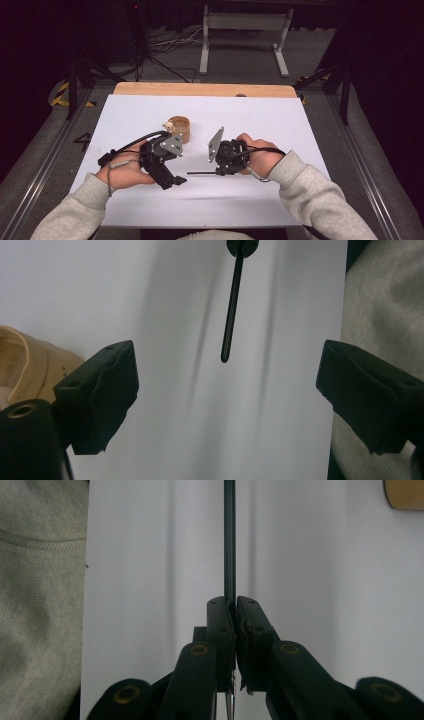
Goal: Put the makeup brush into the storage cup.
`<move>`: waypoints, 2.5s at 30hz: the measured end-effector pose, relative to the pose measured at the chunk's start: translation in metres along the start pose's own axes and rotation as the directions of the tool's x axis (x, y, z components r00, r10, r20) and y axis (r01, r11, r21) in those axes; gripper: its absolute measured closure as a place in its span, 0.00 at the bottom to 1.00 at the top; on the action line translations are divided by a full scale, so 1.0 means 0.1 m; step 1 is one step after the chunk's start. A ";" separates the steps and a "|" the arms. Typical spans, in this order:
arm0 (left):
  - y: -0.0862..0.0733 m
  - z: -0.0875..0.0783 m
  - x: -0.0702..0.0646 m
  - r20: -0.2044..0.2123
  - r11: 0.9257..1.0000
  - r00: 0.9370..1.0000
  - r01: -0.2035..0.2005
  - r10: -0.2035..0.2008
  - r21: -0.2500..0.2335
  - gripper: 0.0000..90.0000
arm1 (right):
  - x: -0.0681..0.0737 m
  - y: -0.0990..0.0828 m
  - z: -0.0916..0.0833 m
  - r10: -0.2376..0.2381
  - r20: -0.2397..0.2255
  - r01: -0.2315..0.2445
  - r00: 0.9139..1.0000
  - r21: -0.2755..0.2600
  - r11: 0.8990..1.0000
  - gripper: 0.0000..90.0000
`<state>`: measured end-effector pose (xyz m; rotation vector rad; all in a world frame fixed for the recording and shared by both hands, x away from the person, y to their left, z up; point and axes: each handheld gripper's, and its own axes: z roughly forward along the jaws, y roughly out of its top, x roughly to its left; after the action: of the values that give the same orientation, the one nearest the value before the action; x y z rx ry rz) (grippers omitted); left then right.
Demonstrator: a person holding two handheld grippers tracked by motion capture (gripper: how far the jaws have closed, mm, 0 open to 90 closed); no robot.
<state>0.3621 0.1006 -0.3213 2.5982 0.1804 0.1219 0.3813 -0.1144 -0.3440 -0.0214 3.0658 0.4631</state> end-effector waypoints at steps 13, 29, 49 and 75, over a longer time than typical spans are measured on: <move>0.10 0.06 0.03 0.047 0.999 0.998 -0.032 0.030 0.024 0.22 | 0.01 0.01 0.02 0.006 -0.004 -0.006 1.000 0.005 1.000 0.95; 0.14 0.25 0.08 0.083 0.997 0.996 -0.028 0.022 0.070 0.27 | -0.01 0.03 0.05 -0.009 -0.009 0.009 1.000 -0.022 1.000 0.95; 0.18 0.41 0.04 0.093 0.983 0.993 -0.080 0.065 0.168 0.71 | 0.00 0.06 0.05 -0.006 -0.018 0.005 1.000 -0.043 0.999 0.95; 0.21 0.51 -0.05 0.055 0.959 0.987 -0.160 0.152 0.234 0.94 | 0.00 0.09 0.09 -0.026 -0.032 0.024 0.999 -0.048 0.999 0.95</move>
<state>0.3658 0.0561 -0.3544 2.8508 -0.0264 0.1157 0.3814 -0.1033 -0.3500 -0.0696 3.0817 0.5399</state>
